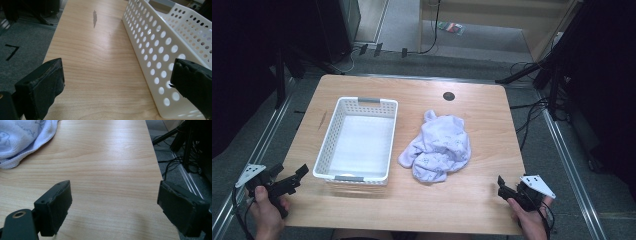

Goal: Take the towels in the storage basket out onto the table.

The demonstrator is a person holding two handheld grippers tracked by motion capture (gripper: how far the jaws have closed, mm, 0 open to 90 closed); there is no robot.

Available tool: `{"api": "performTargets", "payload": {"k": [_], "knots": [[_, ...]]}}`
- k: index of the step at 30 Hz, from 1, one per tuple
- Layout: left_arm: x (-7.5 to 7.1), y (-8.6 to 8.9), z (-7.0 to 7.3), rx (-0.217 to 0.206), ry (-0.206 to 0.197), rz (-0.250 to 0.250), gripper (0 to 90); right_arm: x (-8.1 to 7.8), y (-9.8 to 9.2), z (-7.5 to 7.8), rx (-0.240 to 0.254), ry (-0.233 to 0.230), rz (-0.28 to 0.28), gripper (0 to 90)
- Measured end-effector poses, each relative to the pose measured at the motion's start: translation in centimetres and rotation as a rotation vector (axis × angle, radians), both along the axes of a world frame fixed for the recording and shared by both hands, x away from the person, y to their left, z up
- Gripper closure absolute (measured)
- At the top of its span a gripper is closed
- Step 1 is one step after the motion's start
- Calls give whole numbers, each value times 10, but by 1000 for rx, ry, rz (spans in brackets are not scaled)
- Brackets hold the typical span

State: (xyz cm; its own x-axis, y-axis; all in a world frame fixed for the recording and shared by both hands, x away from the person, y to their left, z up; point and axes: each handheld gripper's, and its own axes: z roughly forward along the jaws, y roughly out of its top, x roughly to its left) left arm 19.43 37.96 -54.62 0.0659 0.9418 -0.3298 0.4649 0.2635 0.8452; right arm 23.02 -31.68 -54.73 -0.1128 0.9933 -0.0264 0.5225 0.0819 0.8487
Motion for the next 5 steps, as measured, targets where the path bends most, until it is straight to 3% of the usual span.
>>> {"api": "performTargets", "payload": {"k": [5], "knots": [[1,2,-1,-16,11,6,0,0,1,0,-6,0,-7,129]]}}
